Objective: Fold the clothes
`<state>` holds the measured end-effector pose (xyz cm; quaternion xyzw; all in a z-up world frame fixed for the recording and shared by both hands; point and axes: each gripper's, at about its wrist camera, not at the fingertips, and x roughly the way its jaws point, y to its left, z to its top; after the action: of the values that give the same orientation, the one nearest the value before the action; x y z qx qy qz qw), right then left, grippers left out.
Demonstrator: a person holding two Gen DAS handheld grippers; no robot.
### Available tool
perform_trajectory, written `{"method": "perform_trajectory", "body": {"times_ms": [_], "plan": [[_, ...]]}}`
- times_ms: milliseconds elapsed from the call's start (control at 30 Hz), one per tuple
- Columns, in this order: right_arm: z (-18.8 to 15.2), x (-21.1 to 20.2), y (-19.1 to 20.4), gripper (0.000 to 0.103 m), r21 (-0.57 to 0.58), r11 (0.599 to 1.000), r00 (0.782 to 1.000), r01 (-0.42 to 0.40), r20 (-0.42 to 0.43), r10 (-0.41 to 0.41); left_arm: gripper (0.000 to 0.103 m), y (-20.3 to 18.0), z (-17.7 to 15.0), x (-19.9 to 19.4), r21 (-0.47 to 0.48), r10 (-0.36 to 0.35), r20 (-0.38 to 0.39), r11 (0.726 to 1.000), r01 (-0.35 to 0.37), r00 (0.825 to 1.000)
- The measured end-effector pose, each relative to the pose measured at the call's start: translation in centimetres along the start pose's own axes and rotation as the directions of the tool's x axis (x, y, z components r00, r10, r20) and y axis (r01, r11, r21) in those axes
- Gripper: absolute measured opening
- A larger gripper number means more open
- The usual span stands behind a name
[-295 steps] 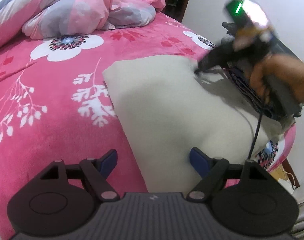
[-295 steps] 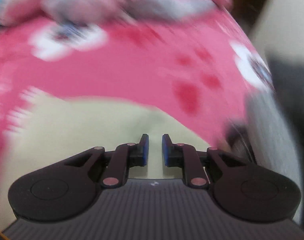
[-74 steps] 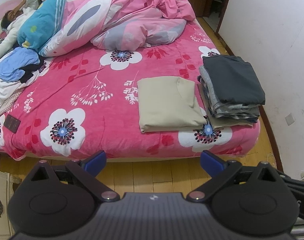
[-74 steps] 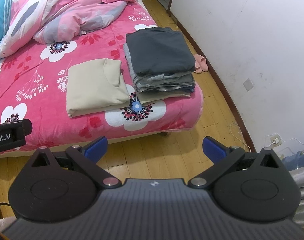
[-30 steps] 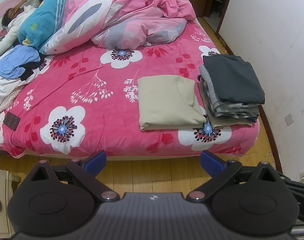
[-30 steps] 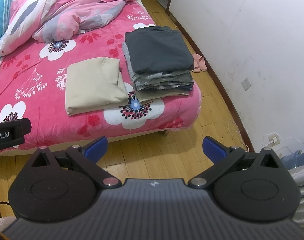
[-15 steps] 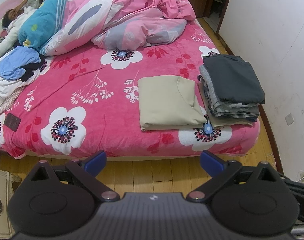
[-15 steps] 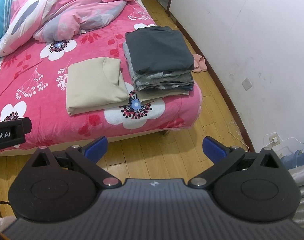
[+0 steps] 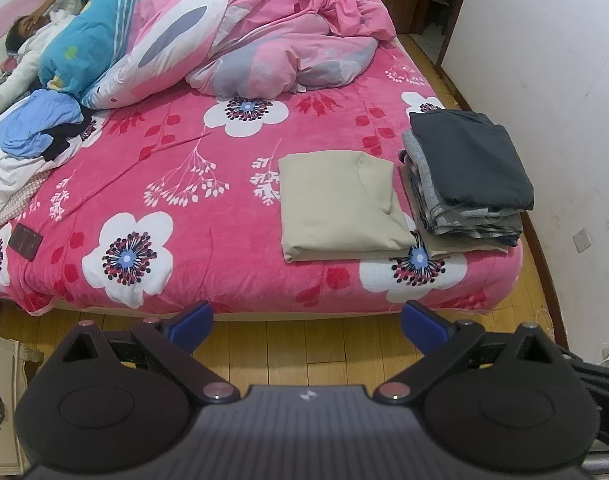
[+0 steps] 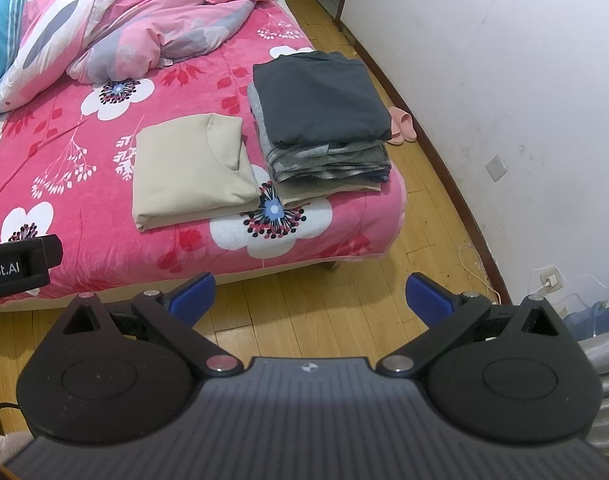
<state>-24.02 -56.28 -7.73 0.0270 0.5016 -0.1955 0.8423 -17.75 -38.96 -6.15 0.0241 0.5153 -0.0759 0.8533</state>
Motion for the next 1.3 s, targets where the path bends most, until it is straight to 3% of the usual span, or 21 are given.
{"method": "perform_trajectory", "body": {"times_ms": [1300], "plan": [[0.71,0.97,0.25,0.102,-0.007,1.000,1.000,-0.018,-0.012,0.018,0.101,-0.18,0.67,0.81,0.002,0.017,-0.015,1.000,-0.017,1.000]]}}
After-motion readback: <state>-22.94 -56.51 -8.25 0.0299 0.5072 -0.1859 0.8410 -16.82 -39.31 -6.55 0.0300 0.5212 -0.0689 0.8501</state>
